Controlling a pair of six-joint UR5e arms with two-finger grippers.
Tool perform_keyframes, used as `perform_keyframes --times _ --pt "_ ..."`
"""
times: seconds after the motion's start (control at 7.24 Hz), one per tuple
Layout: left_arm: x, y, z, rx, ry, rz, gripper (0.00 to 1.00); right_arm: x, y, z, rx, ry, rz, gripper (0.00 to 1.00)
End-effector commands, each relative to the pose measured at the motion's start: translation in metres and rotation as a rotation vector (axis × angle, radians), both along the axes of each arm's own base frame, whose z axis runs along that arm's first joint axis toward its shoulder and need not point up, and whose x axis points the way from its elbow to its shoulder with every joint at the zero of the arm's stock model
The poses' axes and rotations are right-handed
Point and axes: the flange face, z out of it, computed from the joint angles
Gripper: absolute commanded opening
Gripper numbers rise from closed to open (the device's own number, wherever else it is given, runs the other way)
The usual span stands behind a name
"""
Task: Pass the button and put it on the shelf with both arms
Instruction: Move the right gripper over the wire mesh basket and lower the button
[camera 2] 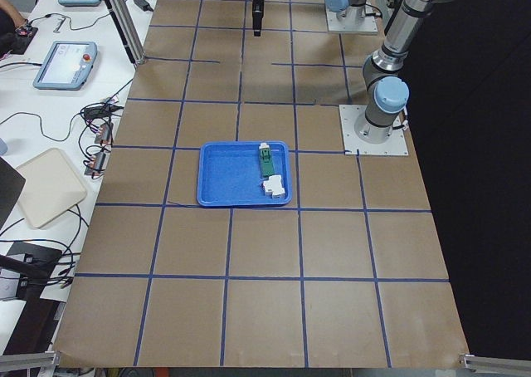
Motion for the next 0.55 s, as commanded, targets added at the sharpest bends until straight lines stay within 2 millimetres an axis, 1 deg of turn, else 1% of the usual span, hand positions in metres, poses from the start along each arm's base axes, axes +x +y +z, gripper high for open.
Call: perform_keyframes --times 0.0,0.28,0.41 --pt "0.0 0.0002 0.0001 -0.01 -0.003 -0.074 1.0 -0.0011 -0.0004 -0.0022 0.008 0.004 -0.001 0.69" --pt "0.0 0.0005 0.0017 -0.014 -0.004 -0.073 1.0 0.0 0.0001 0.0008 0.001 0.004 -0.001 0.69" --pt "0.0 0.0005 0.0018 -0.015 -0.004 -0.076 1.0 0.0019 0.0009 0.0061 -0.002 0.009 -0.004 0.69"
